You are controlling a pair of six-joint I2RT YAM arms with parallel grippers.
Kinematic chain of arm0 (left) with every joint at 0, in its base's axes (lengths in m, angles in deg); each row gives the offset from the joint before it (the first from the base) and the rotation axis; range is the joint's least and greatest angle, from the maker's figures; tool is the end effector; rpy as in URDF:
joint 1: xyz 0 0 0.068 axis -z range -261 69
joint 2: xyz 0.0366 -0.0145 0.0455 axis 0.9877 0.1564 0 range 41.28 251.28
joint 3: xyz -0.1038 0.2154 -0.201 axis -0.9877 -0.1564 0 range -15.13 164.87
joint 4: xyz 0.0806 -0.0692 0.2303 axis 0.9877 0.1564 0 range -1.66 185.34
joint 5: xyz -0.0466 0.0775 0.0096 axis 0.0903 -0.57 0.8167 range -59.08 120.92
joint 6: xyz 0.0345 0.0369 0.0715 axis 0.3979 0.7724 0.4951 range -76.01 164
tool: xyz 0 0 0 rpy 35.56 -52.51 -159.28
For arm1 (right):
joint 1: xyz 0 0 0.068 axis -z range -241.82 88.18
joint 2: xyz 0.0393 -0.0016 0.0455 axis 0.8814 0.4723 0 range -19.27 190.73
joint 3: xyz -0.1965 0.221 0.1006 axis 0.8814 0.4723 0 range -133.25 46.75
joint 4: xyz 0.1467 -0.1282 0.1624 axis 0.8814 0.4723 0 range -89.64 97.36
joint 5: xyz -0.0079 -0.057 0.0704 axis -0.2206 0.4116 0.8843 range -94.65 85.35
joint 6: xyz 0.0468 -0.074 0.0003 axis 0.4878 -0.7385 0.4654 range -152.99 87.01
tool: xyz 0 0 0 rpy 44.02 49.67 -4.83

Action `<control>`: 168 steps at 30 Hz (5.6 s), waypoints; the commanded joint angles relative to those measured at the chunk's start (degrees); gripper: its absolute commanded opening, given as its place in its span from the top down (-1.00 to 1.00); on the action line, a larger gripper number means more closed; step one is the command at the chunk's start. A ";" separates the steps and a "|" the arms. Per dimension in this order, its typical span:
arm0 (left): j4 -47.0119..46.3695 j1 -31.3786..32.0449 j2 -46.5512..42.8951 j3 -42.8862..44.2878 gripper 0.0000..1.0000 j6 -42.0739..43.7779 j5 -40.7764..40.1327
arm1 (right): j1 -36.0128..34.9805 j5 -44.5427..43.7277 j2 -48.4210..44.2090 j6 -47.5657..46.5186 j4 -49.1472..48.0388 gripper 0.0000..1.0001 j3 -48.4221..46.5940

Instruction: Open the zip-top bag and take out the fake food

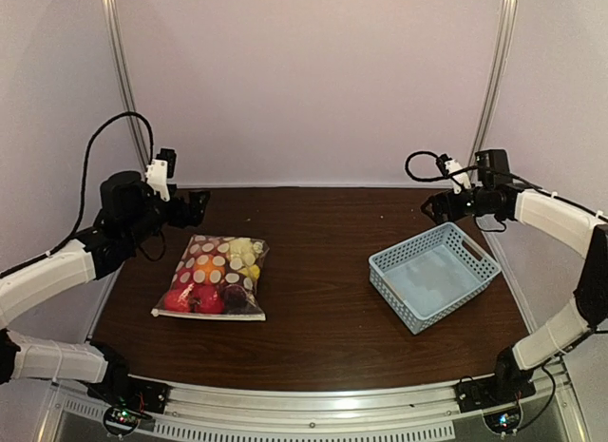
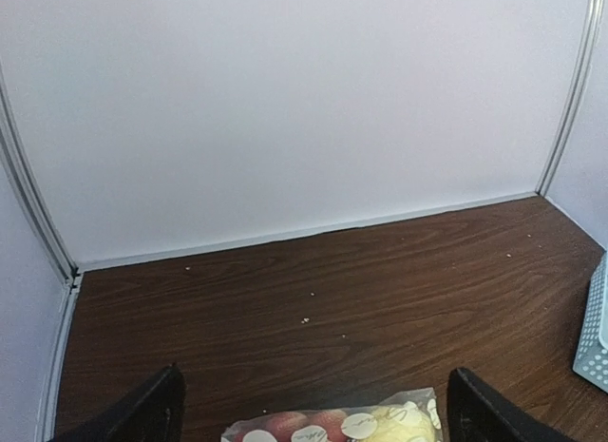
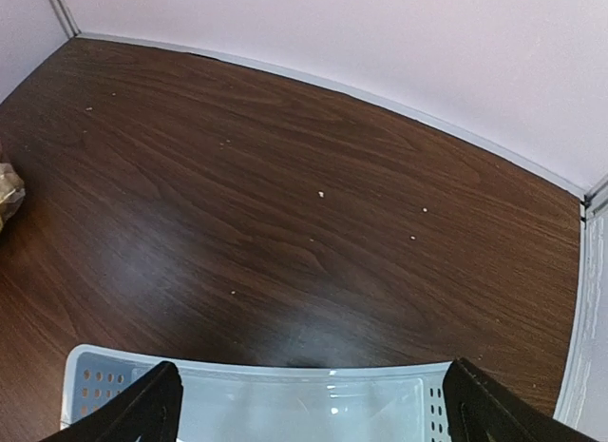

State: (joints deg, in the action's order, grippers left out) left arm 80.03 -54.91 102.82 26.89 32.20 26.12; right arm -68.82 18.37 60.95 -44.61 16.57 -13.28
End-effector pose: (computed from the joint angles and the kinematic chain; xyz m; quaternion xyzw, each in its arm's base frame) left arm 0.2421 -0.1115 0.3295 0.0697 0.7694 -0.1752 0.6103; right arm 0.3220 0.0701 0.3021 -0.2303 0.8485 0.1602 0.4486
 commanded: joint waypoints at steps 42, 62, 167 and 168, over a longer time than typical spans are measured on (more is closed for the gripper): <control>1.32 -0.05 1.89 1.55 -0.62 4.77 9.53 | -9.52 4.28 31.30 2.08 21.39 -0.53 -31.91; 47.68 -4.60 7.53 12.77 -0.65 -9.77 -1.93 | -20.23 15.38 3.54 -17.19 18.28 -0.47 -4.07; 32.35 7.75 -18.81 0.08 -0.61 -7.71 13.51 | -62.30 -43.14 18.68 -32.98 -14.50 1.00 -8.67; 30.76 7.75 -19.99 -0.99 -0.61 -7.27 15.51 | -61.85 -41.79 18.93 -31.14 -10.46 1.00 -11.74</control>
State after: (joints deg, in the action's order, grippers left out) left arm 118.41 -47.29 86.58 28.46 20.77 31.78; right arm -130.94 -28.09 83.99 -83.36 -9.51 -14.63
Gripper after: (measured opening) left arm 0.804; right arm 0.025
